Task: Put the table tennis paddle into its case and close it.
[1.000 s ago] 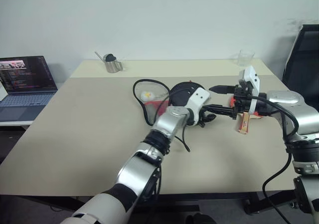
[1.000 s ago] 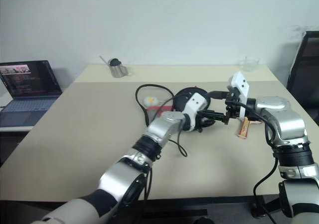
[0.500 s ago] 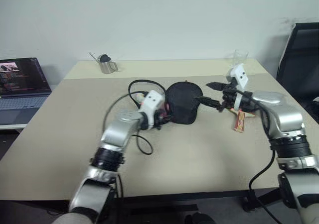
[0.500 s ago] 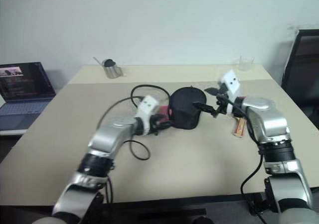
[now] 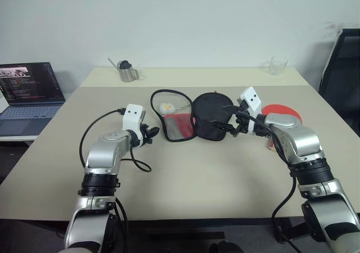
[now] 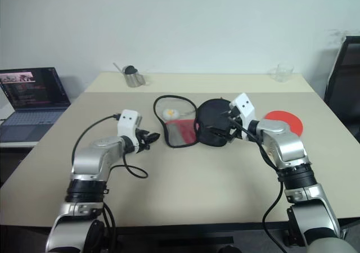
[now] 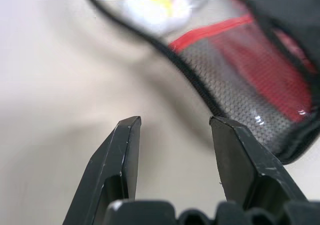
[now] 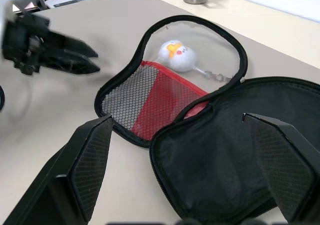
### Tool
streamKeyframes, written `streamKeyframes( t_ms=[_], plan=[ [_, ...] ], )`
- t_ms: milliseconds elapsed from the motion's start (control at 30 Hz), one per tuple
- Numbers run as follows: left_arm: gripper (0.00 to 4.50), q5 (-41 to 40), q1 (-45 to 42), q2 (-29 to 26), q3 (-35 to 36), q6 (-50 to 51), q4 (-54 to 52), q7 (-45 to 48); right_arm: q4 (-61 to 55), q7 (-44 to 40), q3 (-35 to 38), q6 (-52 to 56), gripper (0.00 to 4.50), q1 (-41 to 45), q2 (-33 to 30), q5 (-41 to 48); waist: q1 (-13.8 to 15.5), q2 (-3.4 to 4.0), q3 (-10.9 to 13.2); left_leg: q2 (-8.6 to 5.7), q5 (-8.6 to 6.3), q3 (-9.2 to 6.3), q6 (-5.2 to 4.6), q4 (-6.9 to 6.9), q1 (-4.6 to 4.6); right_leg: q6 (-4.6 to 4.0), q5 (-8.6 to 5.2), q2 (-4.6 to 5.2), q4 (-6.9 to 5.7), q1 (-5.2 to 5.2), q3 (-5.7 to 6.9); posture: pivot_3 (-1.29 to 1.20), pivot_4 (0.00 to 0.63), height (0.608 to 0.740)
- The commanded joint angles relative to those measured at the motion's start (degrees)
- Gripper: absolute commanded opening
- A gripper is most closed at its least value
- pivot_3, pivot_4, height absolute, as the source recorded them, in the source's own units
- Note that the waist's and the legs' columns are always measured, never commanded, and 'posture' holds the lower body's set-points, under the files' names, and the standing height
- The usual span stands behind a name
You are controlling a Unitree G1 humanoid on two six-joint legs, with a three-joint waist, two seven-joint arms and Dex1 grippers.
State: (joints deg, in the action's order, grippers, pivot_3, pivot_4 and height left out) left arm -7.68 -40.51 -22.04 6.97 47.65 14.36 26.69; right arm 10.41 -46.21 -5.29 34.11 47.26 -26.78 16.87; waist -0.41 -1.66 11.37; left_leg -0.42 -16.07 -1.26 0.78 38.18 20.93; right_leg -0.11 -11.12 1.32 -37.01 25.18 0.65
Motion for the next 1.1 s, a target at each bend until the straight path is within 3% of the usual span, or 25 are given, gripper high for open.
streamKeyframes(
  t_ms=[33,333,733,967,1100],
  plan=[
    [2.37,-0.1,-2.8,0.6,-1.7,-5.3,5.0,1.2,-0.7,0.1,1.5,-0.7,4.5,1.3,-0.6,-0.1,0.1,-0.01,0.0,-0.02,0.0,0.0,0.0,0.0,0.0,0.0,0.0,0.0,0.0,0.0,0.0,0.0,0.15,0.74],
    [2.37,-3.0,-6.8,5.1,-1.2,-9.9,13.7,1.9,-0.5,-0.4,1.8,-1.2,4.5,1.8,-1.5,-0.1,0.0,-0.02,0.0,-0.01,0.0,0.03,0.0,-0.02,0.01,0.0,0.01,0.03,0.01,0.01,-0.01,0.0,0.15,0.74],
    [2.37,-7.0,2.8,-3.0,0.1,-1.4,-3.2,5.2,-2.5,-0.8,3.1,-0.2,4.5,0.2,-3.5,0.9,-1.1,-0.02,0.0,0.02,0.0,-0.01,0.0,-0.04,0.0,-0.01,0.01,0.03,-0.01,0.01,0.0,0.0,0.15,0.74],
    [2.37,-16.9,4.5,-2.7,-0.8,2.9,-13.4,14.5,-1.7,-1.1,2.8,-0.8,4.5,0.5,-3.1,0.3,-1.1,-0.02,0.0,0.0,0.0,0.0,0.0,-0.04,0.03,-0.01,0.01,0.03,0.03,0.02,0.0,0.0,0.15,0.74],
    [2.37,-16.6,5.3,-1.3,-2.8,4.3,-13.3,12.1,-1.8,-1.2,2.9,-0.9,4.5,0.5,-3.1,0.3,-1.2,-0.01,0.0,0.0,0.0,0.01,0.0,-0.05,0.0,0.0,0.01,0.03,0.03,0.0,-0.02,0.0,0.15,0.74]
  ],
)
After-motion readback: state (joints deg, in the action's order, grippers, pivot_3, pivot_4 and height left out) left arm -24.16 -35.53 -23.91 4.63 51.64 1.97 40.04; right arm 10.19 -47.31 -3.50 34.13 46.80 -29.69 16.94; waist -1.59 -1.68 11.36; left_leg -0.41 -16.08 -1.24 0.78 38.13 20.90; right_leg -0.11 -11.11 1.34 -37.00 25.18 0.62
